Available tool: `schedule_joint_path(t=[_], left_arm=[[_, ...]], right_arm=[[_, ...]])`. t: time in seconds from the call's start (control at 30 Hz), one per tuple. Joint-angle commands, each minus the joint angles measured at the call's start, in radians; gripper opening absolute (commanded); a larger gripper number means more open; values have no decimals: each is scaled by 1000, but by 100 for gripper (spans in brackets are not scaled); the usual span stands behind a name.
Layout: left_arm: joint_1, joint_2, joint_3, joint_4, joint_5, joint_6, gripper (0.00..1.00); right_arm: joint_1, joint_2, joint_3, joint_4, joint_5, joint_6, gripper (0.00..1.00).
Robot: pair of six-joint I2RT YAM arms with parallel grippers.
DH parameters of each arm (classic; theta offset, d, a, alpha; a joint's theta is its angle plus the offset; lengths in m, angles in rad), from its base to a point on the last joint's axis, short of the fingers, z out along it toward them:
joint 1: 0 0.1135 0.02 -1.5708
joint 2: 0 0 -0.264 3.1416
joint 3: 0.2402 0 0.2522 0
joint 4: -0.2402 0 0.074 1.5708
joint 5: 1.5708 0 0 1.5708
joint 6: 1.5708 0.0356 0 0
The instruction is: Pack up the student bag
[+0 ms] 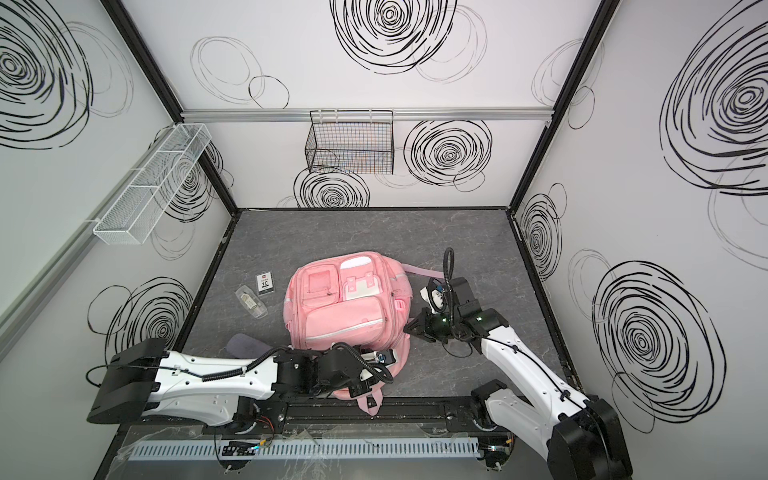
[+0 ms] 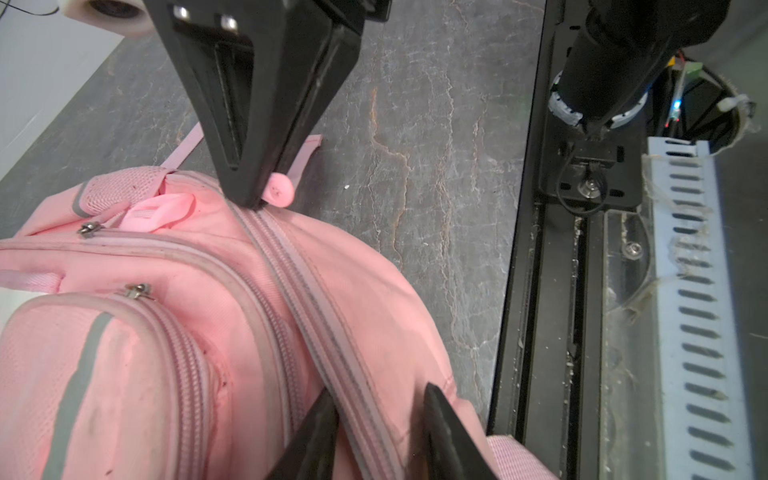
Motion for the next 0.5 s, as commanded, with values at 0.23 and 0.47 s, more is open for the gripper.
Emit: schedule_joint_path(t=[0.23,0.47], left_arm=[[38,-16,-24,25,59,10,0],[88,-137,-21,-48,47,79,0]], right_arm=[[-6,-16,43,61,0,-8,0],[-102,42,56,-7,58,-145,0]])
